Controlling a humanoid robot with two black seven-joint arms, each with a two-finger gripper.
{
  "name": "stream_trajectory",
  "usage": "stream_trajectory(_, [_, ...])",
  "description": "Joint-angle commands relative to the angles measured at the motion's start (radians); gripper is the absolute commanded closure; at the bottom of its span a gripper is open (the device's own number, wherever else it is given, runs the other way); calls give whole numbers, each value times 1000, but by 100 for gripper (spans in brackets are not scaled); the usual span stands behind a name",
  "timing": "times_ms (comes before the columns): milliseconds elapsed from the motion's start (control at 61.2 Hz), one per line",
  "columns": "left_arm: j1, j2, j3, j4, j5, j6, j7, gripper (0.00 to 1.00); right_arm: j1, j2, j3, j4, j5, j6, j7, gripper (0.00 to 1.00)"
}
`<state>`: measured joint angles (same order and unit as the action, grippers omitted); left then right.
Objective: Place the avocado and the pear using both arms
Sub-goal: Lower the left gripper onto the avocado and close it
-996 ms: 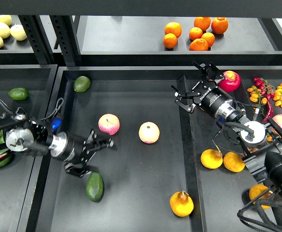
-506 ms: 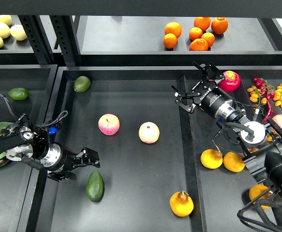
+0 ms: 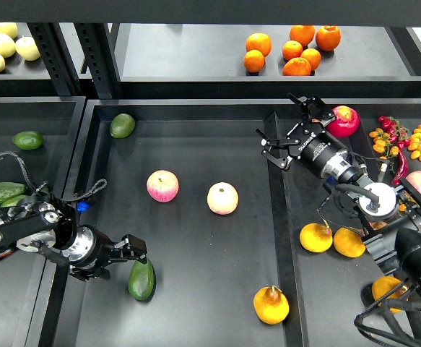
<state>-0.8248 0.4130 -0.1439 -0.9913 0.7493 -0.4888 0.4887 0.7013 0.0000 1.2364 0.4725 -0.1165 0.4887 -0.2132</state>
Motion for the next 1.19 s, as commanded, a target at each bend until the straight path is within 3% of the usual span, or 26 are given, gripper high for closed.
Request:
stream_trajectory(0, [4, -23, 7, 16, 24, 0, 0, 1, 0, 0, 0, 0, 0, 0, 0, 0])
stream_trajectory(1176, [12, -131, 53, 128, 51, 0, 0, 3, -2, 0, -2, 1, 1, 0, 0, 0])
